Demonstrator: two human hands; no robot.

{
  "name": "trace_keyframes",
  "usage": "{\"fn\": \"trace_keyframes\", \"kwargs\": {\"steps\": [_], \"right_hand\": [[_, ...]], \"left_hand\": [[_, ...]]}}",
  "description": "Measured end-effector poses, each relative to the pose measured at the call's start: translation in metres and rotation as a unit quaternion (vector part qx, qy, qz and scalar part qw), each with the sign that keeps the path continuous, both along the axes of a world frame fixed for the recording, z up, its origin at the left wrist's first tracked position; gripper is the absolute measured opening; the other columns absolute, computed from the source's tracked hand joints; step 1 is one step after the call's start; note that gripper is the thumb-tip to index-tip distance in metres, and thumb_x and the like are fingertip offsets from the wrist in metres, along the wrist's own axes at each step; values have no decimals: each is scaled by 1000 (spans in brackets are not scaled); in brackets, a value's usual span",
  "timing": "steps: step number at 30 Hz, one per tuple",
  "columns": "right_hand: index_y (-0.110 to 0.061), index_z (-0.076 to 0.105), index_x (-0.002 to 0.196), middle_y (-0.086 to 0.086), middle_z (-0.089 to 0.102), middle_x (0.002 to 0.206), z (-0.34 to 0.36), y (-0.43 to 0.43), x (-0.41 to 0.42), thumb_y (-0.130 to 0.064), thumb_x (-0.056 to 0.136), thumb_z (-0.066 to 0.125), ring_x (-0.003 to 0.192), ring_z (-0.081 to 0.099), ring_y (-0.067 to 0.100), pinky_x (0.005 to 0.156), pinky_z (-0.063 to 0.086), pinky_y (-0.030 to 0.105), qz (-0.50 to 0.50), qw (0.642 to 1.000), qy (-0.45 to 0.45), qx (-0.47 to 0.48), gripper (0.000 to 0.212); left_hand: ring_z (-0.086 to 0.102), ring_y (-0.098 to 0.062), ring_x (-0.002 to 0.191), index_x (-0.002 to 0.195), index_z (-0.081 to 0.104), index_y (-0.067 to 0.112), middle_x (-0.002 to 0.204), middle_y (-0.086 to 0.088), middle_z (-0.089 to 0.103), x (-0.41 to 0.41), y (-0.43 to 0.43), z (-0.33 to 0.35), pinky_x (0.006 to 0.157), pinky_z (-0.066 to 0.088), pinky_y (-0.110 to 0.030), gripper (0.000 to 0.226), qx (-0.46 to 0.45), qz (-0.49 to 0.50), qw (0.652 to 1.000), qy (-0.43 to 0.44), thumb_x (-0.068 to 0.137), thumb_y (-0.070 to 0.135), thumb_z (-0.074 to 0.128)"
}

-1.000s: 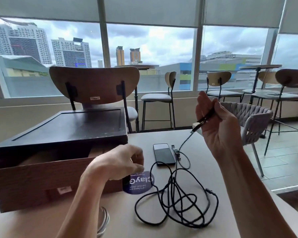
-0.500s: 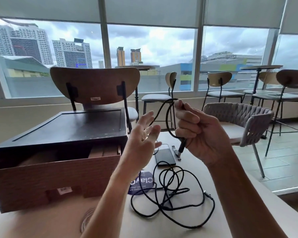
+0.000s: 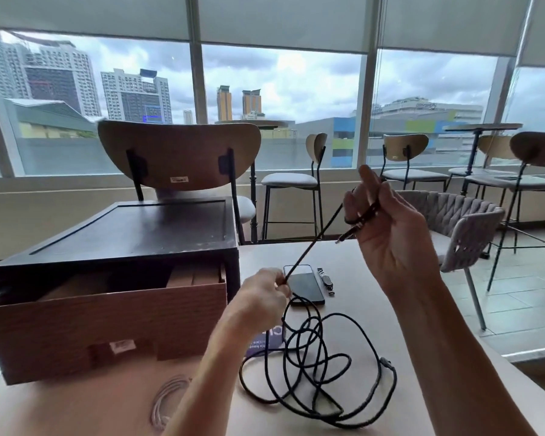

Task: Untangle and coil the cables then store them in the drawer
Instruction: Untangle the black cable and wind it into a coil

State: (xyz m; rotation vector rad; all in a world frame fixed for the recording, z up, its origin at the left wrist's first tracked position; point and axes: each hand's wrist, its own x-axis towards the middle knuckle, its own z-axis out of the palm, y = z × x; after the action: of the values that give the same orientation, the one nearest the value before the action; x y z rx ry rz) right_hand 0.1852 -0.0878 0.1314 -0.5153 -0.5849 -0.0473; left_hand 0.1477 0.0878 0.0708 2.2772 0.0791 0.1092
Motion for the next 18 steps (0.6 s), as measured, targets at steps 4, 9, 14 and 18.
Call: {"fn": "trace_keyframes", "kwargs": {"steps": [4, 9, 14, 18], "right_hand": [[0, 57, 124, 10, 68, 125, -2, -9, 3, -8, 103, 36, 114, 67, 21, 100, 51, 44, -80, 997, 20, 4, 31], [0, 47, 138, 5, 71, 122, -10, -1, 7, -1, 103, 37, 114, 67, 18, 107, 46, 43, -275, 952, -3, -135, 36], [-7, 43, 141, -5, 67, 126, -25, 11, 19, -1, 103, 39, 118, 63, 9, 106, 46, 29, -439, 849, -76, -284, 39], [-11, 51, 124, 0, 66, 125, -28, 14, 25, -1, 102, 39, 118, 63, 11, 105, 47, 28, -456, 850, -40, -262, 27]], "left_hand": [[65, -19, 92, 89, 63, 19, 102, -5, 67, -5, -3, 2, 85, 56, -31, 26, 93, -14, 995, 37, 99, 3, 45], [65, -23, 95, 93, 65, 13, 104, -8, 64, -10, -11, 10, 82, 56, -31, 18, 141, 8, 990, 5, 94, 3, 50], [73, -20, 85, 88, 70, 11, 87, -7, 71, -19, -5, 32, 81, 62, -42, 16, -50, 9, 998, -48, 95, 8, 56], [72, -22, 90, 87, 72, 12, 90, -8, 70, -28, 0, 41, 69, 58, -24, 15, -40, 8, 997, -65, 95, 9, 59]]}}
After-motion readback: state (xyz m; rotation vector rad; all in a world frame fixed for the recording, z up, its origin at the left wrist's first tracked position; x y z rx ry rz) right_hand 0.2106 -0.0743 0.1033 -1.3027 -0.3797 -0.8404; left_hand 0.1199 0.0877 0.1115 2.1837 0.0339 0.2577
